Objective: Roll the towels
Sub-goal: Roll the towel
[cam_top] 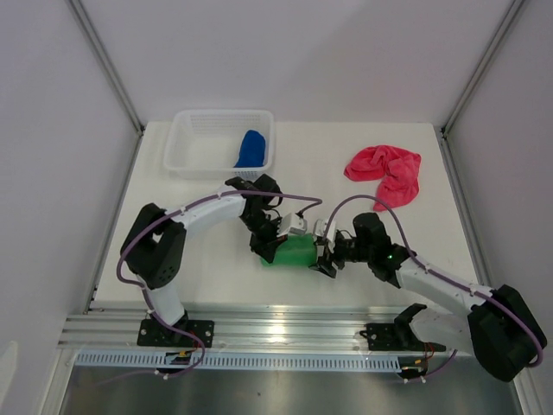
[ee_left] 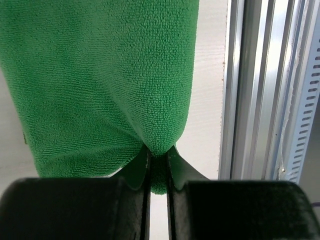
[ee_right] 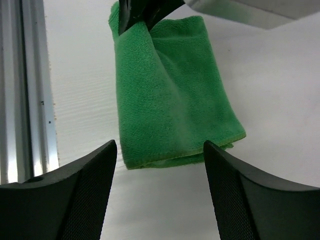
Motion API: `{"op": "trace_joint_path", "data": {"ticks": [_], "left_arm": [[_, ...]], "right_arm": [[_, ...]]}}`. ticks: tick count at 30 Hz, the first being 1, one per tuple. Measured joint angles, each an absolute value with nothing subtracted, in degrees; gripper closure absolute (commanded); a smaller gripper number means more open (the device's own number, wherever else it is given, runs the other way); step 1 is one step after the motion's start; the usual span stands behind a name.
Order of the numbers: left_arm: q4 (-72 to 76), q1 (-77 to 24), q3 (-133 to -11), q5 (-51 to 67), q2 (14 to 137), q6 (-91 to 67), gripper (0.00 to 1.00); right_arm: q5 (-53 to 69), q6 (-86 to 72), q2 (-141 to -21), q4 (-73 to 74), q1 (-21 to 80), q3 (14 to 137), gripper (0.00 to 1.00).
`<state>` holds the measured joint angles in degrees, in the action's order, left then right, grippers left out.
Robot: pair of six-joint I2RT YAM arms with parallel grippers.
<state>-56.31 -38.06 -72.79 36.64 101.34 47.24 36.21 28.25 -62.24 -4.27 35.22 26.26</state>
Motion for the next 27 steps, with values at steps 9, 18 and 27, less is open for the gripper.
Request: {"op": "trace_joint_path", "data": {"ticks": [9,18,27], "left_arm": [[-57.5,-38.0,-73.4,37.8,101.9,47.7,0.91],[-57.9,-36.9,-73.6,39.5,102.7,47.7,0.91],[-58.3,-34.3,-74.1,41.8,102.8,47.5,0.81]], "right_arm": [[36.3,33.0,-69.7,-6.3,36.9,28.4,0.28],[38.5,35.1,-71.6,-1.3,40.3,32.2,0.82],[36.2,33.9,-74.3,5.8,39.9,38.2,1.0]]}}
